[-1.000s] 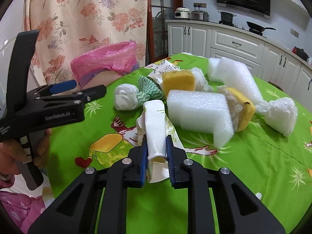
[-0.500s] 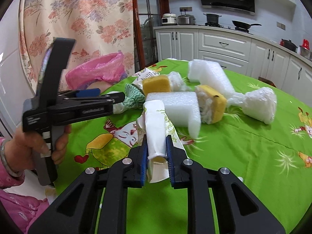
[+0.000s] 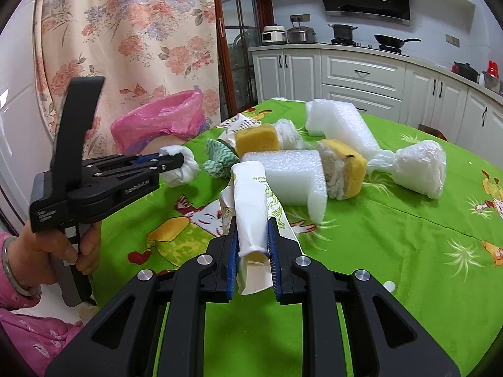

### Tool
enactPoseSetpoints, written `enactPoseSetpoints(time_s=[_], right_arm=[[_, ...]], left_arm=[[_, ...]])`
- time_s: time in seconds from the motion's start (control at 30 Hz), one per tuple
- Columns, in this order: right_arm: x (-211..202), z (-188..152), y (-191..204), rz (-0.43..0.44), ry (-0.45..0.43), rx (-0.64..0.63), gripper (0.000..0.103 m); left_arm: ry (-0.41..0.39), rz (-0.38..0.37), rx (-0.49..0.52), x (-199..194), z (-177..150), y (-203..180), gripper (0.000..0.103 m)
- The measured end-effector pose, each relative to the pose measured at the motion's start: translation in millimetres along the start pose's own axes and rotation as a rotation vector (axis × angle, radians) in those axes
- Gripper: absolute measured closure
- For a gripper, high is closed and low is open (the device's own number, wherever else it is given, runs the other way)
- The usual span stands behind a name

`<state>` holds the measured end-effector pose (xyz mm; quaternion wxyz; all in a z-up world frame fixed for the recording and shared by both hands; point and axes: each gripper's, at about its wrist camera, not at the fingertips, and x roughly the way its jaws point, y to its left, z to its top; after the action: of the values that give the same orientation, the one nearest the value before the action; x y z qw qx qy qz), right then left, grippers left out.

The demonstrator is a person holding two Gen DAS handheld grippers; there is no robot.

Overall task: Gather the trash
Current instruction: 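Grasp the white paper packet with the right tool while the left tool grasps a white tissue, then carry the packet and tissue to the pink bin and open both tools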

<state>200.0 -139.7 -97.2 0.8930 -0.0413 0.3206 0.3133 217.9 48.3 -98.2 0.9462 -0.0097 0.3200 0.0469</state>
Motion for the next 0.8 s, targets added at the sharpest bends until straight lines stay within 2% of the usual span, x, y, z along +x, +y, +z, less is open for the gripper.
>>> enactPoseSetpoints(time_s=[0.43, 0.8], right_arm=[[-2, 5, 11, 0.005, -0.019, -0.005, 0.085], [16, 32, 35, 0.011, -0.041, -0.068, 0.085]], left_arm=[[-0.093, -0.028, -0.002, -39, -1, -2, 0.090], [-0.144, -0.005, -0.022, -60, 0, 19, 0.090]])
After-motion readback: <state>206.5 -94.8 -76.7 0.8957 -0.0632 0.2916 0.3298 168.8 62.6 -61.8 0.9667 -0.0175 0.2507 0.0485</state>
